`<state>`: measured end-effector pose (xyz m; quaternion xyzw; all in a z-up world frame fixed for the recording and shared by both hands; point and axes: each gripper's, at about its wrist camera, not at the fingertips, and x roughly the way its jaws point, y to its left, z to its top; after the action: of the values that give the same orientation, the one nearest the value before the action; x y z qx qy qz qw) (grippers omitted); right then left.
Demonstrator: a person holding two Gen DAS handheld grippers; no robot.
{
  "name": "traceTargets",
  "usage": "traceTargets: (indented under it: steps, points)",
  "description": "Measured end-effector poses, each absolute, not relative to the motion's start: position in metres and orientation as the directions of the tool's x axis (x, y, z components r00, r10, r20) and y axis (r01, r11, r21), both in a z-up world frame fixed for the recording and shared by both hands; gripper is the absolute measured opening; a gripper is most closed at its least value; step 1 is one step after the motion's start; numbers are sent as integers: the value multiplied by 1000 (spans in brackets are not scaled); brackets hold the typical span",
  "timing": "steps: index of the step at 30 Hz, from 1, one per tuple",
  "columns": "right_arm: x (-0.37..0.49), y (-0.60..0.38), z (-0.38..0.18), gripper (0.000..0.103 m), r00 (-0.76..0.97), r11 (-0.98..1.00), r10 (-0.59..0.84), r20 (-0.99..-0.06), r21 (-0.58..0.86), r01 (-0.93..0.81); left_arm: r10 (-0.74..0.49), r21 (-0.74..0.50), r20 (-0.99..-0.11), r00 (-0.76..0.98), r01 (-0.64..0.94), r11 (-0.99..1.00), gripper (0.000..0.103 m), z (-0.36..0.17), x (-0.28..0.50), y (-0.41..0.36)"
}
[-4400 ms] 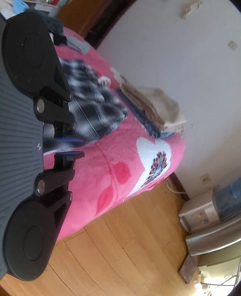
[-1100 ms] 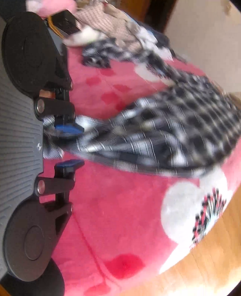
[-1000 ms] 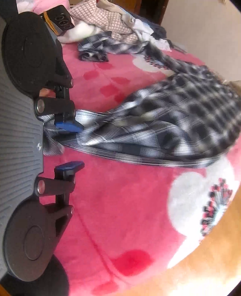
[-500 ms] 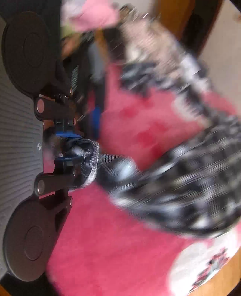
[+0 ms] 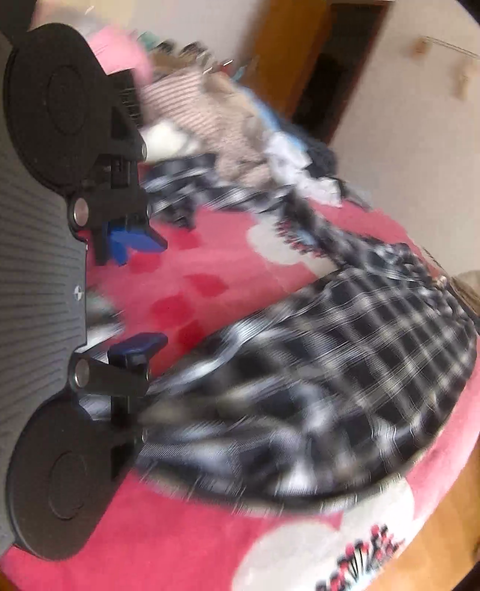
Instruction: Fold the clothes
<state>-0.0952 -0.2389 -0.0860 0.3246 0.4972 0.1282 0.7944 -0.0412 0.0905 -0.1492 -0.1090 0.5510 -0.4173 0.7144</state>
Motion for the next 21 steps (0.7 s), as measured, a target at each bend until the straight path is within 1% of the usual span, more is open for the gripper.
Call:
traceTargets:
  steps: [2,4,5,8,9,11,16,19,21]
  points:
    - [-113,-236,-88,55,440,814,478,-761,571,104,-710,-601,-703,43,498,625,53,-149,-46,84]
    - [-123,-229,-94,56,417,852,440,-795,516,84,-704,-587,-709,41,519,622,53,-149,-50,78]
    - [-126,-225,-98,53,408,863,430,-805,499,75,-700,-579,-713,40,529,620,53,-149,-52,75]
    - [-133,-216,-103,4,414,884,404,-816,464,52,-692,-558,-721,38,559,613,53,-148,-58,66]
    - [-137,-215,-101,4,413,882,409,-814,468,48,-694,-559,-718,38,562,609,53,-147,-59,65]
    - [-150,-221,-96,4,398,846,455,-796,526,84,-702,-562,-711,38,569,601,53,-144,-61,63]
    - [-212,-237,-102,3,251,726,570,-782,623,291,-706,-562,-708,-4,608,561,53,-145,-65,47]
    - [-247,-233,-116,4,151,694,593,-791,597,402,-670,-528,-742,-40,650,546,53,-151,-71,28]
    - [-256,-229,-115,4,132,702,591,-796,588,402,-645,-504,-762,-56,678,535,53,-155,-76,17]
